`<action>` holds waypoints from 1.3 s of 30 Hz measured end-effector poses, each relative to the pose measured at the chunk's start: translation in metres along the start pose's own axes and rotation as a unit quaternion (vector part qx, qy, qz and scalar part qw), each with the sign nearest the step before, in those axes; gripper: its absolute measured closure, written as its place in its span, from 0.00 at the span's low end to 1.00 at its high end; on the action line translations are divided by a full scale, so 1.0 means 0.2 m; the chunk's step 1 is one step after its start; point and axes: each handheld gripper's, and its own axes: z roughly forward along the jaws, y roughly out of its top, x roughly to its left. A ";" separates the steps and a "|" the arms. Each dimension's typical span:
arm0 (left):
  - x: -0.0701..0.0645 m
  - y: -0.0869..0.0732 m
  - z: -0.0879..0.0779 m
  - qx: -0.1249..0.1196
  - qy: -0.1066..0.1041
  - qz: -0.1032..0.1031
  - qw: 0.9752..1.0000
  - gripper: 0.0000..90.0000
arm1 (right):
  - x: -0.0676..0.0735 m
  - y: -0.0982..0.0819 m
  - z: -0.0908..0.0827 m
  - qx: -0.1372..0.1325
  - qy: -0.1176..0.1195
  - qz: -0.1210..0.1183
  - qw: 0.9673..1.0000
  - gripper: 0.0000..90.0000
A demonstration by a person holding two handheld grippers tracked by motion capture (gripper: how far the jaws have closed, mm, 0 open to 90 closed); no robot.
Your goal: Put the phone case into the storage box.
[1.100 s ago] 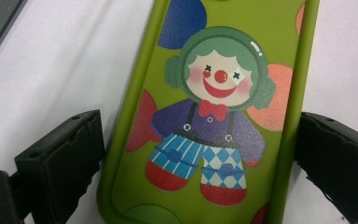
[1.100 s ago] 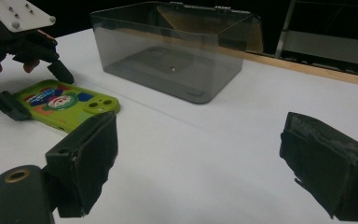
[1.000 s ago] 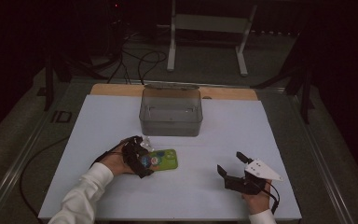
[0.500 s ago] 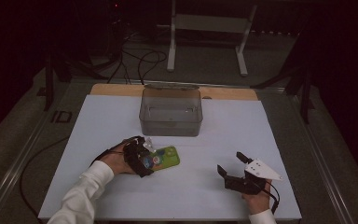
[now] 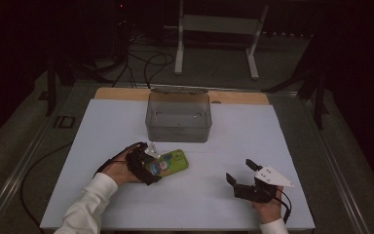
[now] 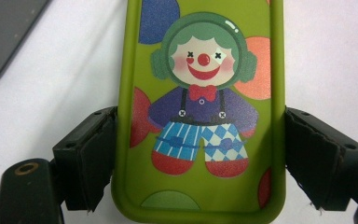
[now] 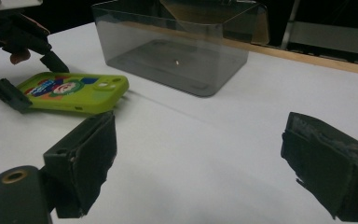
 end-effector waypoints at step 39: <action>-0.11 -0.07 -0.17 -0.136 0.138 -0.101 0.976 0.18 | 0.00 -0.01 0.02 0.013 0.020 0.031 0.999 0.11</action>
